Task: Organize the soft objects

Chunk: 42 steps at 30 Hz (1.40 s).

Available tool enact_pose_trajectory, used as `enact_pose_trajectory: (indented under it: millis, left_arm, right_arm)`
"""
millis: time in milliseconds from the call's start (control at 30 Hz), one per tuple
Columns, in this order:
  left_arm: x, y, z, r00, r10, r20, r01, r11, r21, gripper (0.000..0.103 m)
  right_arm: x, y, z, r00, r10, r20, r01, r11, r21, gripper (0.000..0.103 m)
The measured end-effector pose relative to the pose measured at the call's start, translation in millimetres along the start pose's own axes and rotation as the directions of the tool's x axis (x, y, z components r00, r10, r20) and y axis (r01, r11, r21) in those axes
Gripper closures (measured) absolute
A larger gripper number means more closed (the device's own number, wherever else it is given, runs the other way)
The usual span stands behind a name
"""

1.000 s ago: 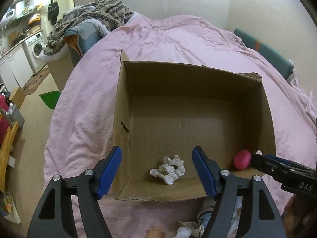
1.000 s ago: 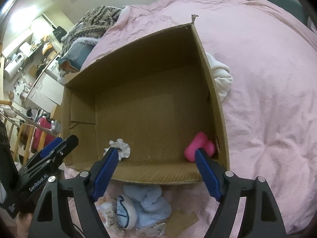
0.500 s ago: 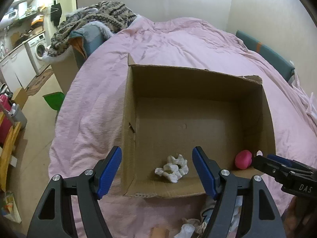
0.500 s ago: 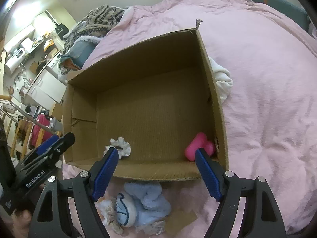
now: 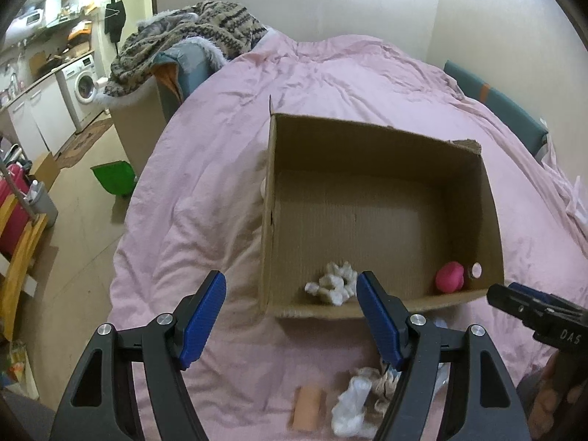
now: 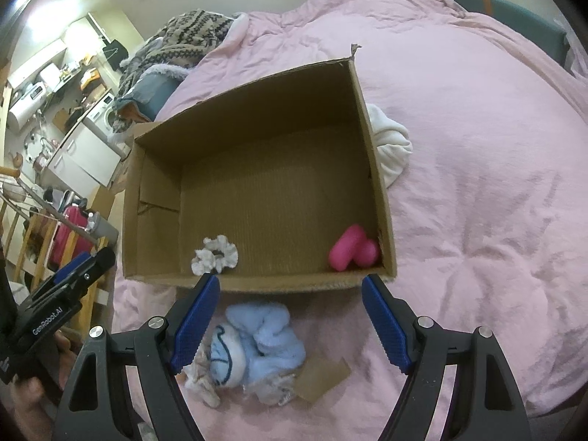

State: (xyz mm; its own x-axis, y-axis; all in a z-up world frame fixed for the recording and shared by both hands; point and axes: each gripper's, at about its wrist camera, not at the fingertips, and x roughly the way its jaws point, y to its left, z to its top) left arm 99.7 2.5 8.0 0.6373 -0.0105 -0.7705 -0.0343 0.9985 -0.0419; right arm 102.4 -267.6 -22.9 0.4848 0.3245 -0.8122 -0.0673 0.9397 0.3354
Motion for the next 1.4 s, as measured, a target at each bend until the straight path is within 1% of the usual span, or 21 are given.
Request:
enact_pose_trajectory:
  millis: [200,300,500,600,667,767,867,933,1000,1033,1067,1100,1133,1167,1200,1233,1267,1300,1400]
  left_arm:
    - [-9,0,-11,1.0,0.012,-0.006,-0.012,1.0,0.019,0.032]
    - [-10,1,-14,1.0,0.01,-0.025,-0.01,1.0,0.021,0.032]
    - [-11,2,-25,0.996,0.032,-0.077,-0.029,0.999,0.033,0.032]
    - [-9,7,-30,0.992,0.025,-0.123,-0.024,1.0,0.01,0.032]
    - [-8,11,-34,0.99,0.022,-0.141,-0.023,1.0,-0.011,0.032]
    - [-4,19,-37,0.985,0.016,-0.171,-0.026,0.998,-0.053,0.032]
    - [5,25,-38,0.978,-0.002,-0.207,-0.016,0.996,-0.086,0.032]
    - [15,28,-40,0.968,-0.025,-0.25,-0.005,0.993,-0.119,0.032]
    - [24,28,-44,0.954,-0.046,-0.296,0.008,0.992,-0.129,0.032]
    - [31,25,-48,0.94,-0.065,-0.335,0.025,0.992,-0.122,0.032]
    - [35,23,-51,0.933,-0.068,-0.354,0.028,0.993,-0.117,0.033]
    - [40,20,-55,0.921,-0.068,-0.383,0.029,0.994,-0.108,0.036]
    - [45,18,-59,0.91,-0.07,-0.408,0.032,0.995,-0.099,0.043]
    - [49,16,-62,0.901,-0.073,-0.427,0.036,0.995,-0.094,0.047]
    - [55,13,-67,0.887,-0.082,-0.454,0.047,0.995,-0.088,0.06]
    - [62,11,-71,0.869,-0.106,-0.484,0.069,0.993,-0.093,0.077]
    - [66,9,-73,0.858,-0.118,-0.499,0.078,0.992,-0.1,0.081]
    - [72,7,-76,0.845,-0.13,-0.518,0.086,0.99,-0.107,0.081]
    - [87,-3,-82,0.824,-0.101,-0.558,0.082,0.995,-0.058,0.081]
  right_arm:
    - [-10,-7,-14,1.0,-0.002,-0.002,0.002,1.0,0.022,0.019]
    - [-13,-9,-20,1.0,0.002,-0.01,-0.002,0.999,0.039,0.019]
    - [-16,-15,-32,0.999,0.014,-0.039,-0.01,0.995,0.095,0.019]
    - [-19,-22,-40,0.999,-0.024,-0.046,0.03,0.99,0.137,0.019]
    - [-16,-27,-46,0.996,-0.038,-0.077,0.05,0.987,0.155,0.019]
    - [-12,-32,-50,0.994,-0.024,-0.111,0.044,0.981,0.188,0.019]
    - [-8,-34,-49,0.992,-0.023,-0.122,0.048,0.979,0.199,0.019]
    - [-4,-35,-50,0.991,-0.024,-0.134,0.052,0.978,0.204,0.019]
    - [1,-35,-51,0.988,-0.023,-0.152,0.055,0.976,0.209,0.019]
    - [3,-35,-51,0.987,-0.025,-0.161,0.059,0.976,0.209,0.019]
    - [5,-34,-52,0.986,-0.028,-0.165,0.063,0.976,0.207,0.019]
    - [6,-33,-52,0.986,-0.031,-0.167,0.065,0.977,0.204,0.019]
    - [6,-33,-52,0.986,-0.032,-0.167,0.066,0.977,0.202,0.019]
    - [6,-32,-51,0.986,-0.032,-0.165,0.066,0.978,0.199,0.019]
    - [6,-32,-51,0.986,-0.033,-0.165,0.066,0.978,0.198,0.019]
    - [6,-31,-51,0.986,-0.035,-0.165,0.067,0.978,0.197,0.019]
    - [7,-32,-51,0.985,-0.036,-0.167,0.069,0.978,0.198,0.019]
    - [7,-32,-51,0.985,-0.038,-0.17,0.072,0.977,0.201,0.019]
    - [10,-34,-51,0.983,-0.035,-0.179,0.074,0.973,0.217,0.019]
